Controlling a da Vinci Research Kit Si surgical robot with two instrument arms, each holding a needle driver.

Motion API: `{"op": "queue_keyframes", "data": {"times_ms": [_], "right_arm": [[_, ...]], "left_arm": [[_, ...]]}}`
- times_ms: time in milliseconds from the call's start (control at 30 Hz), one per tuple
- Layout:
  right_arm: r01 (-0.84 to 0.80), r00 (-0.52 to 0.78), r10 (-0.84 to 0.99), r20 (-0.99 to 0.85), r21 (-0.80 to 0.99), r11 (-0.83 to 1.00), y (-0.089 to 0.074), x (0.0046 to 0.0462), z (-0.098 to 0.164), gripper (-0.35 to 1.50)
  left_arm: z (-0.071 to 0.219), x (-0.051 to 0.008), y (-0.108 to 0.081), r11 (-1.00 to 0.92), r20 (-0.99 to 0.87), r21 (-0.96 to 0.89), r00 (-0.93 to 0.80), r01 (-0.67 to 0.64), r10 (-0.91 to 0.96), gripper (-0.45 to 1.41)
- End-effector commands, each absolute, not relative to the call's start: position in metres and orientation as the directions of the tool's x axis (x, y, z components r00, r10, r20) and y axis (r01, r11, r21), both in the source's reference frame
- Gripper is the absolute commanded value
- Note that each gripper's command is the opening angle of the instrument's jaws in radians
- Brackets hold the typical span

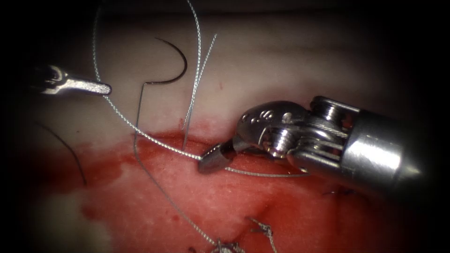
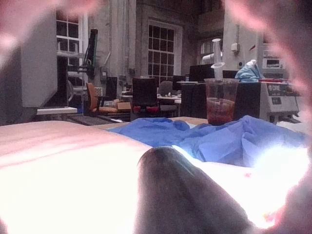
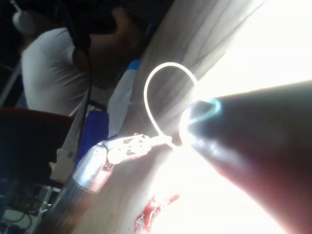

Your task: Wound Closure

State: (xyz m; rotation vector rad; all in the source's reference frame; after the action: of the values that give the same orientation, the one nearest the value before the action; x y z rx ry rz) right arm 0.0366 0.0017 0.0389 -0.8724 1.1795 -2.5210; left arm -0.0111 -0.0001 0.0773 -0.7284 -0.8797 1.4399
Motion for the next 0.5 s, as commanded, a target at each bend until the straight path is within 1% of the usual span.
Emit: {"op": "queue_keyframes", "data": {"times_ms": [33, 67, 100, 133, 167, 200, 233, 267, 367, 400, 467, 500], "right_arm": [[-0.054, -0.776, -0.453, 0.439, -0.761, -0.646, 0.0035, 0.0371, 0.0376, -0.35], [-0.054, -0.76, -0.477, 0.441, -0.774, -0.631, 0.0038, 0.0369, 0.0374, -0.35], [-0.035, -0.732, -0.536, 0.422, -0.808, -0.588, 0.0044, 0.0364, 0.0369, -0.35], [0.014, -0.709, -0.608, 0.356, -0.856, -0.517, 0.0049, 0.036, 0.0365, -0.35], [0.065, -0.663, -0.7, 0.266, -0.911, -0.407, 0.0055, 0.0352, 0.036, -0.35], [0.065, -0.663, -0.7, 0.266, -0.911, -0.407, 0.0055, 0.0352, 0.036, -0.35], [0.099, -0.624, -0.758, 0.19, -0.943, -0.318, 0.006, 0.0346, 0.0358, -0.35], [0.1, -0.6, -0.783, 0.162, -0.956, -0.274, 0.0063, 0.0341, 0.0357, -0.35], [0.099, -0.532, -0.843, 0.078, -0.983, -0.153, 0.0076, 0.0327, 0.0355, -0.35], [0.089, -0.483, -0.875, 0.046, -0.991, -0.101, 0.0085, 0.0318, 0.0355, -0.35], [0.052, -0.425, -0.905, 0.028, -0.997, -0.055, 0.0098, 0.0307, 0.0351, -0.35], [0.041, -0.393, -0.919, 0.021, -0.998, -0.041, 0.0104, 0.0302, 0.0349, -0.35]], "left_arm": [[0.0766, -0.0111, 0.0013, 0.01, 0.05, -0.86, -0.066, -0.51, 0.997, -0.45], [0.0769, -0.0111, 0.0013, -0.01, 0.032, -0.861, -0.075, -0.508, 0.997, -0.45], [0.0777, -0.011, 0.0013, -0.068, -0.019, -0.863, -0.104, -0.5, 0.994, -0.28], [0.078, -0.0109, 0.0014, -0.117, -0.064, -0.86, -0.123, -0.496, 0.99, -0.05], [0.0786, -0.0107, 0.0016, -0.282, -0.215, -0.834, -0.191, -0.474, 0.958, 0.29], [0.0786, -0.0107, 0.0016, -0.282, -0.215, -0.834, -0.191, -0.474, 0.958, 0.29], [0.0788, -0.0106, 0.0018, -0.349, -0.276, -0.819, -0.221, -0.455, 0.936, 0.41], [0.079, -0.0105, 0.002, -0.397, -0.321, -0.807, -0.239, -0.438, 0.917, 0.47], [0.0792, -0.0102, 0.0025, -0.514, -0.446, -0.768, -0.258, -0.381, 0.857, 0.49], [0.0793, -0.0101, 0.0026, -0.562, -0.512, -0.745, -0.232, -0.359, 0.827, 0.59], [0.0793, -0.0101, 0.0026, -0.561, -0.528, -0.749, -0.194, -0.353, 0.827, 0.71], [0.0794, -0.0102, 0.0025, -0.559, -0.53, -0.75, -0.184, -0.354, 0.828, 0.71]]}}
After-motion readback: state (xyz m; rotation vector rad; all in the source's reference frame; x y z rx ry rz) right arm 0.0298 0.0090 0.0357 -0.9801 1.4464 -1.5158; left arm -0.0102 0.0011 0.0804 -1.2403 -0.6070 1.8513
